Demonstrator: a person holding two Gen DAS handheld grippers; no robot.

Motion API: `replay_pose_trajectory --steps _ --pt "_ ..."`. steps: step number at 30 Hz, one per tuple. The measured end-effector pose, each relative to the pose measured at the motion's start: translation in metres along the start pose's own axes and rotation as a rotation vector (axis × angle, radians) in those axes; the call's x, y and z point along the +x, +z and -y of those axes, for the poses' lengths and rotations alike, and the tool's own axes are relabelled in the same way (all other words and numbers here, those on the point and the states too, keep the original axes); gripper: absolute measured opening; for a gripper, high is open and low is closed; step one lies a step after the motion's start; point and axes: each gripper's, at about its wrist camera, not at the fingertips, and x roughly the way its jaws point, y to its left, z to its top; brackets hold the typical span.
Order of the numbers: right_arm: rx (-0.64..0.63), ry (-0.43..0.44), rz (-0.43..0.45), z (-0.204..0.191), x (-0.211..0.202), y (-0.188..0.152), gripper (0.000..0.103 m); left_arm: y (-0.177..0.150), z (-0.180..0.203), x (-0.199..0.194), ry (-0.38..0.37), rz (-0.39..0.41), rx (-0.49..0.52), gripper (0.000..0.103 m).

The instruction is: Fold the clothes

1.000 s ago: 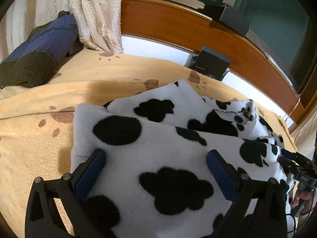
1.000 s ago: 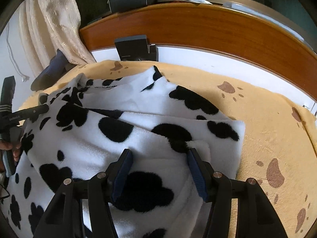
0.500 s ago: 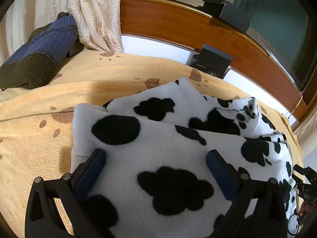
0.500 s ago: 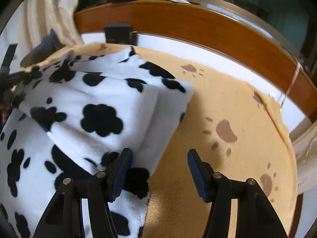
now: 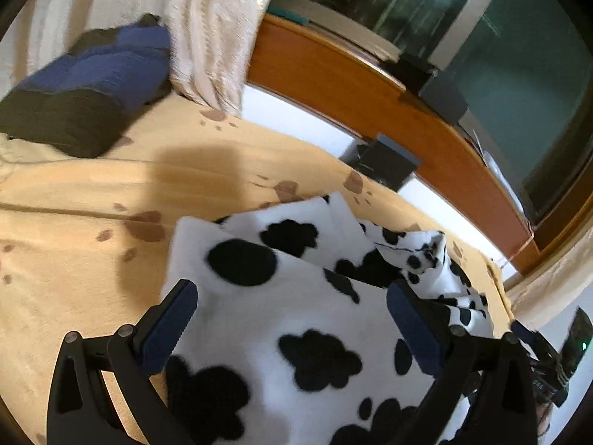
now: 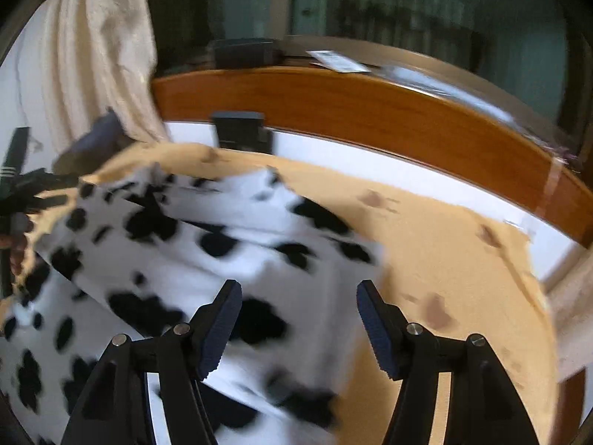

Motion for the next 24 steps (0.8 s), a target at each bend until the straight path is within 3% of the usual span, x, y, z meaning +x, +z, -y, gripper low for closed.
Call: replay_pose_trajectory --steps 3,7,19,24 --pt "0.023 0.087 -0.065 -0.010 0.036 0.007 0.065 -0.004 0.004 0.026 0.035 -0.064 0.063 0.103" --pt "-0.037 0.059 -0.107 -0.011 0.063 -0.007 0.066 -0.016 0.012 0.035 0.107 -0.034 0.202 0.102" --pt "-0.078 0.029 -0.100 -0.014 0.068 -0.010 0.069 -0.023 0.024 0.043 0.220 -0.042 0.269 0.102" --pt "-0.078 0.026 -0.100 -0.015 0.069 -0.010 0.069 -0.027 0.032 0.025 0.236 -0.024 0.249 0.102"
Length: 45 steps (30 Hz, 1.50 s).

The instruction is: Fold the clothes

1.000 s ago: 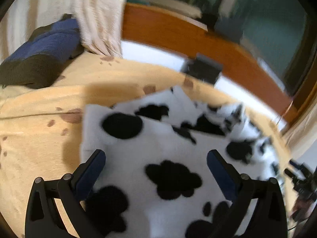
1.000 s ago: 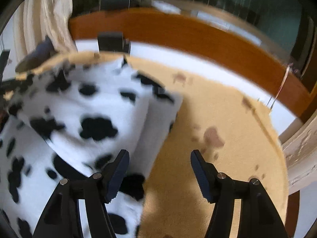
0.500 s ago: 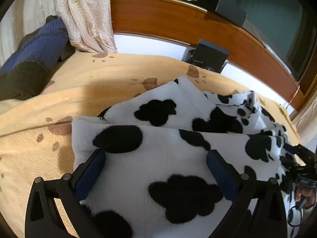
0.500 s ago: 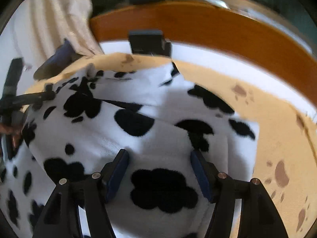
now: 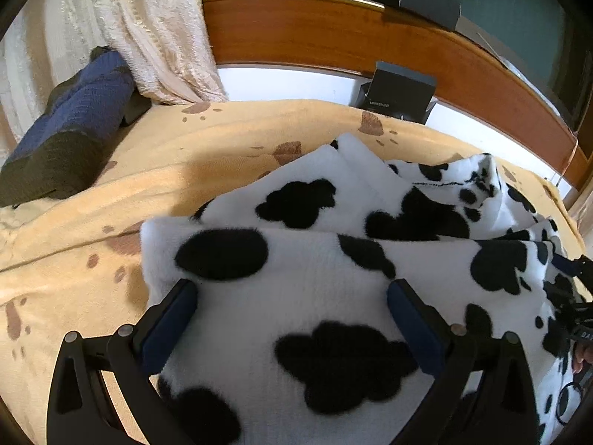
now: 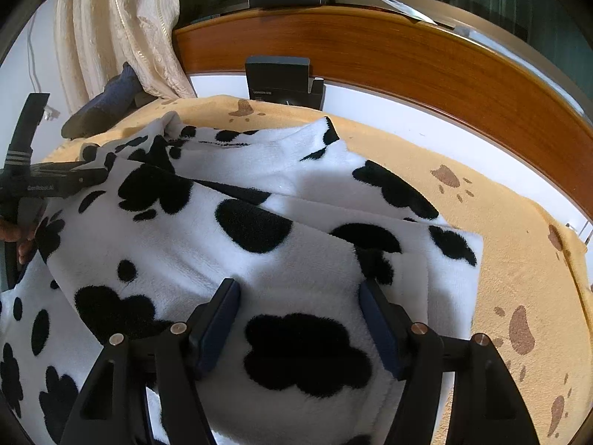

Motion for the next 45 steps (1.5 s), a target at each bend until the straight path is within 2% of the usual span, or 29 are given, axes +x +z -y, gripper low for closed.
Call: replay_pose_trajectory --steps 4,8,11,16,19,23,28,33,38,42,45 --pt "-0.001 -0.003 -0.001 0.000 0.000 0.000 0.069 -0.008 0.013 -0.039 -0.002 0.071 0.054 0.103" --pt "-0.003 -0.006 -0.001 0.000 0.001 0.000 0.070 -0.026 0.032 -0.080 0.029 0.138 0.183 0.103" --pt "-0.009 -0.024 -0.001 -0.002 0.000 0.000 0.072 -0.040 0.036 -0.102 0.025 0.157 0.235 0.103" --pt "0.029 -0.026 -0.019 0.001 -0.009 0.000 0.072 -0.072 0.043 -0.128 -0.010 0.149 0.262 0.103" --pt "0.078 -0.005 -0.017 -0.001 -0.033 -0.005 0.072 -0.087 0.043 -0.131 -0.016 0.117 0.265 0.103" --pt "0.075 0.043 -0.003 -0.010 -0.069 -0.023 0.072 -0.103 0.044 -0.131 -0.029 0.086 0.254 0.103" --pt "0.011 0.093 0.002 -0.034 -0.120 -0.067 0.072 -0.124 0.050 -0.135 -0.040 0.062 0.261 0.103" --pt "-0.046 0.114 -0.003 -0.063 -0.161 -0.116 0.072 -0.143 0.061 -0.140 -0.010 0.051 0.302 0.103" --pt "-0.111 0.102 -0.037 -0.087 -0.170 -0.149 0.072 -0.159 0.070 -0.138 0.009 0.034 0.312 0.103" --pt "-0.125 0.078 -0.089 -0.092 -0.158 -0.169 0.072 -0.168 0.074 -0.131 0.019 0.015 0.317 0.103" --pt "-0.102 0.092 -0.087 -0.088 -0.155 -0.177 0.078 -0.174 0.075 -0.125 0.037 0.003 0.318 0.103"
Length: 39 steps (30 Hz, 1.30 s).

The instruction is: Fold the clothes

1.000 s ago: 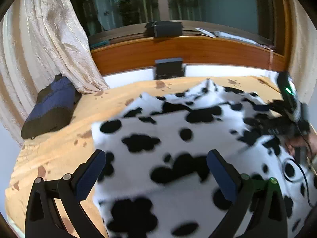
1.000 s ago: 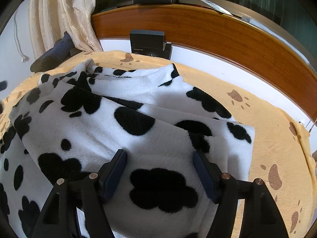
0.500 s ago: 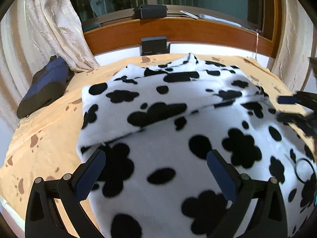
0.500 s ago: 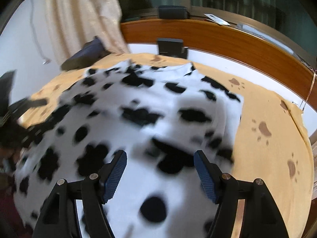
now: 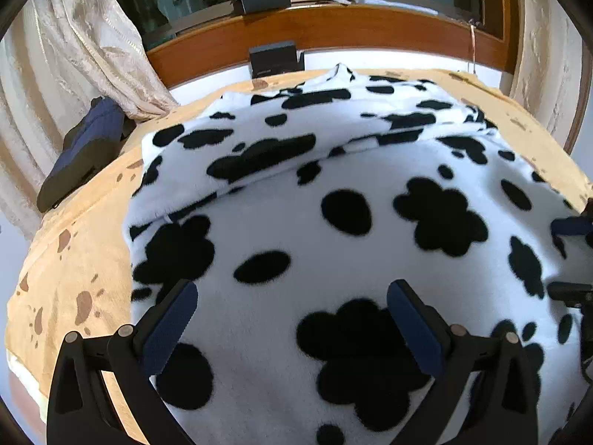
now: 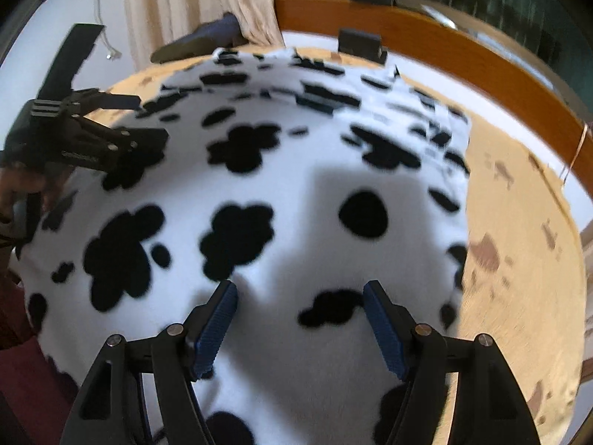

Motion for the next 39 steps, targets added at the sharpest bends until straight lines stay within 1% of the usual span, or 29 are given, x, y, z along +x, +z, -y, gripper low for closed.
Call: replay_pose_trajectory --steps 1,2,3,4,10,23,28,33,35,39 --pt "0.005 0.010 0.003 0.001 0.000 -0.001 0.081 -0.001 0.000 0.002 0.004 -0.004 -0.001 0.103" --pt "-0.005 0.006 0.003 -0.001 0.001 -0.001 0.083 -0.002 0.000 0.003 0.006 -0.009 -0.003 0.103" --pt "-0.017 0.000 0.004 -0.004 0.002 -0.001 0.087 -0.003 0.000 0.005 0.009 -0.013 -0.004 0.103" --pt "-0.028 -0.007 0.005 -0.006 0.003 -0.001 0.090 -0.004 0.001 0.006 0.012 -0.017 -0.006 0.103" --pt "-0.034 -0.010 0.013 -0.008 0.004 -0.002 0.090 -0.005 0.004 0.004 0.045 -0.003 0.011 0.103" --pt "-0.032 -0.013 0.020 -0.009 0.004 -0.002 0.091 -0.004 0.006 0.001 0.063 0.007 0.026 0.103" --pt "-0.033 -0.019 0.022 -0.009 0.004 -0.002 0.091 -0.006 0.006 -0.017 0.094 0.058 0.025 0.103" --pt "-0.034 -0.020 0.024 -0.009 0.003 -0.002 0.091 -0.010 0.008 -0.045 0.134 0.133 0.018 0.103" --pt "-0.034 -0.023 0.026 -0.009 0.003 -0.003 0.091 -0.011 0.010 -0.055 0.151 0.161 0.029 0.103" --pt "-0.033 -0.032 0.030 -0.009 0.002 -0.004 0.091 -0.016 0.019 -0.079 0.209 0.229 0.077 0.103"
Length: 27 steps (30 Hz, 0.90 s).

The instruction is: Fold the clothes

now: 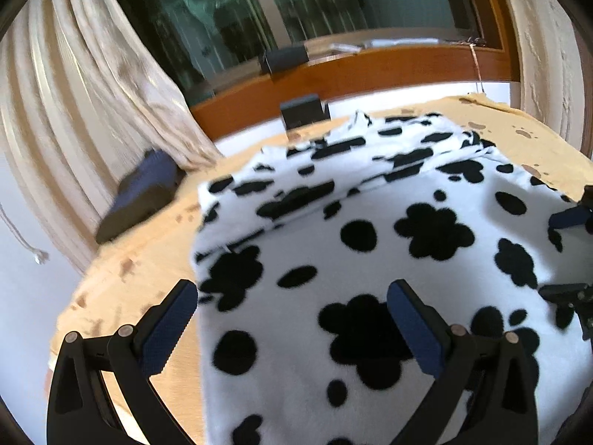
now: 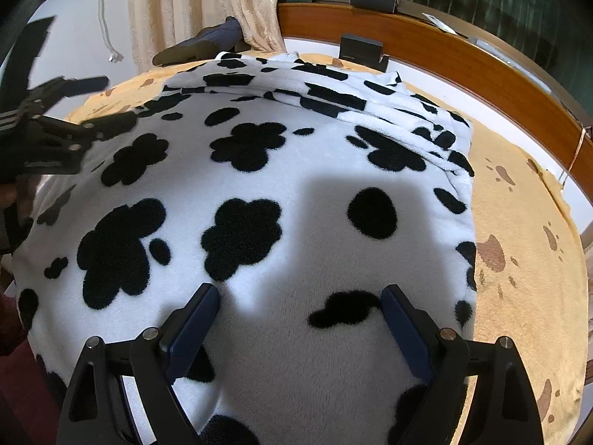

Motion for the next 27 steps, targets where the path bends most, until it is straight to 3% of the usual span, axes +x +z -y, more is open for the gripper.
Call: replay_pose_trajectory --steps 7,9,11,15,19,27 --pt "0.009 -0.030 0.008 -0.001 -0.001 -0.001 0.091 0.001 0.014 -0.035 0.043 0.087 0.079 0.103" --pt "0.025 -0.052 0.019 0.000 -0.005 -0.002 0.091 -0.002 0.016 -0.040 0.014 0.085 0.097 0.103" --pt "0.061 -0.066 0.050 0.004 -0.015 -0.005 0.091 -0.008 0.009 -0.040 -0.077 0.039 0.080 0.103" --pt "0.170 -0.027 0.135 0.021 -0.048 -0.019 0.091 -0.032 -0.045 -0.026 -0.312 -0.126 -0.135 0.103" --pt "0.238 -0.041 0.173 0.037 -0.073 -0.037 0.091 -0.054 -0.081 -0.022 -0.354 -0.198 -0.238 0.103" --pt "0.238 -0.030 0.168 0.032 -0.080 -0.053 0.091 -0.098 -0.130 -0.035 -0.635 -0.264 -0.511 0.103"
